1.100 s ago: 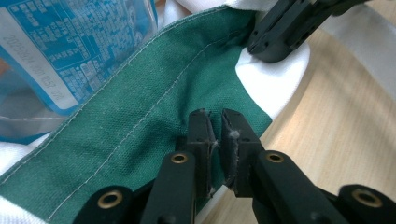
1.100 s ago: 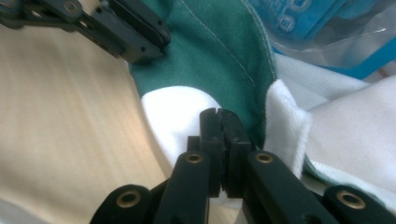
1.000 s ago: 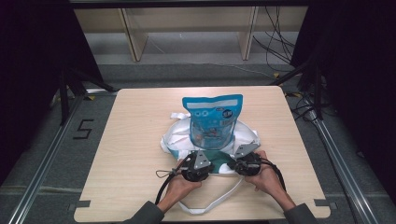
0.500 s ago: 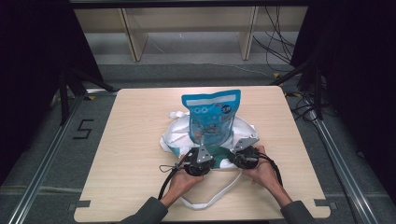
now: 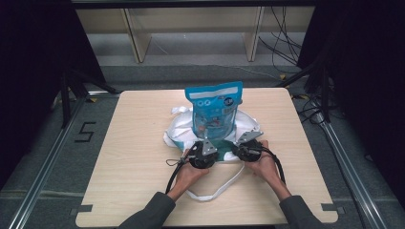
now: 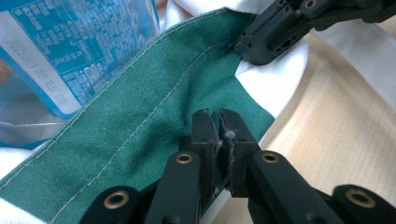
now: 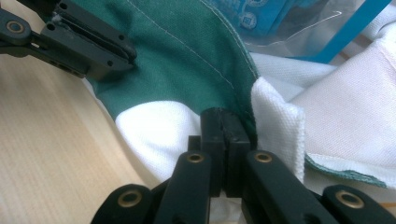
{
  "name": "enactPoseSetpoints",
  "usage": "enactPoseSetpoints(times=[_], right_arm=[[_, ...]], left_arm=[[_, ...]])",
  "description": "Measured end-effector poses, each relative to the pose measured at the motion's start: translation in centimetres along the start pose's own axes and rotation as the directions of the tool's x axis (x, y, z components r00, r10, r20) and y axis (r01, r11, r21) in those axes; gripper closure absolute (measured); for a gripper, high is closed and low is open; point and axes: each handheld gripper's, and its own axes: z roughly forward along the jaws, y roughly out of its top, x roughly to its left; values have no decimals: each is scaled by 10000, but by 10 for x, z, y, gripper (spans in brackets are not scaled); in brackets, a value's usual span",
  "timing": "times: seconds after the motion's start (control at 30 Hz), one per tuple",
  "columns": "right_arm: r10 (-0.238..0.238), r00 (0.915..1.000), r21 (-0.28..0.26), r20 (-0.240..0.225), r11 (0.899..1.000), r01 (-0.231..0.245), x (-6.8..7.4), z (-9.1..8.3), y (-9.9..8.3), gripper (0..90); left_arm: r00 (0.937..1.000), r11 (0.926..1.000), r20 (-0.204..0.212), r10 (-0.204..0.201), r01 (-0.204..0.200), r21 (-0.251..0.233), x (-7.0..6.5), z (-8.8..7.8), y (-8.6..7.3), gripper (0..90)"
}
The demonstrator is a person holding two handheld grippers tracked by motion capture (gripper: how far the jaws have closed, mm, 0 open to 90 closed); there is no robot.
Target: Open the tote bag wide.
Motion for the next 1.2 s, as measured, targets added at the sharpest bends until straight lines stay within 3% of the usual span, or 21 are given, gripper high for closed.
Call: enactPoseSetpoints(times=[0.03,0.17,0.23,0.27,0.3,0.37,0.4,0.43,0.47,0.5,0.53,0.67,0.73,0.77,0.87,0.93,1.0,1.1,1.2], right_arm=[[176,9998,-10,33,9998,-176,1,0,0,900],[80,9999,-52,88,10000,-80,0,0,1,898],[322,9993,-192,-204,9993,-326,-2,-4,1,841],[657,9971,-379,-394,9970,-672,-2,-6,2,808],[597,9970,-386,-489,9974,-616,-4,-10,4,786],[938,9946,-764,-451,9923,-970,-3,-20,7,747],[797,9957,-1011,-466,9913,-841,-6,-24,9,729],[995,9933,-1146,-586,9878,-1057,-7,-29,11,706],[1319,9883,-1377,-768,9803,-1415,-5,-35,14,688],[1370,9875,-1507,-778,9775,-1475,-4,-38,16,662],[1137,9918,-1714,-582,9776,-1222,-6,-43,19,625],[1204,9912,-1859,-543,9741,-1285,-1,-59,23,532],[1228,9916,-1880,-400,9738,-1282,0,-64,21,499],[1415,9888,-1837,-482,9718,-1480,1,-66,19,497],[1162,9923,-1889,-433,9743,-1224,-1,-70,14,469],[1451,9881,-1774,-503,9724,-1518,0,-73,10,456],[1316,9902,-1732,-473,9752,-1379,-2,-75,7,445],[1280,9912,-1748,-349,9757,-1321,-3,-79,3,426],[1557,9867,-1633,-465,9733,-1613,0,-84,0,410]], left_arm=[[10000,10000,-19,-89,89,-9,0,0,0,841],[9995,9995,144,-267,269,-145,1,-2,0,808],[9990,9989,232,-388,394,-244,0,-6,2,768],[9995,9992,167,-274,279,-277,0,-9,4,740],[9996,9991,176,-218,225,-366,2,-13,6,710],[9943,9937,695,-804,855,-727,6,-20,9,620],[9835,9821,1048,-1477,1584,-1019,7,-22,10,599],[9759,9735,1138,-1861,1988,-1126,8,-27,12,586],[9771,9741,1096,-1826,1949,-1144,9,-29,14,560],[9809,9779,928,-1707,1802,-1061,10,-34,17,533],[9814,9776,934,-1679,1779,-1123,10,-37,18,503],[9809,9791,1047,-1641,1749,-1037,9,-55,24,430],[9878,9861,859,-1295,1374,-930,8,-65,23,395],[9883,9862,860,-1261,1343,-972,7,-68,22,382],[9850,9847,984,-1419,1506,-875,4,-76,16,329],[9860,9862,1059,-1287,1384,-907,4,-82,10,293],[9812,9820,1150,-1549,1657,-903,2,-86,4,259],[9846,9840,949,-1467,1551,-880,3,-96,-6,214],[9853,9811,814,-1501,1586,-1112,3,-108,-16,184]])
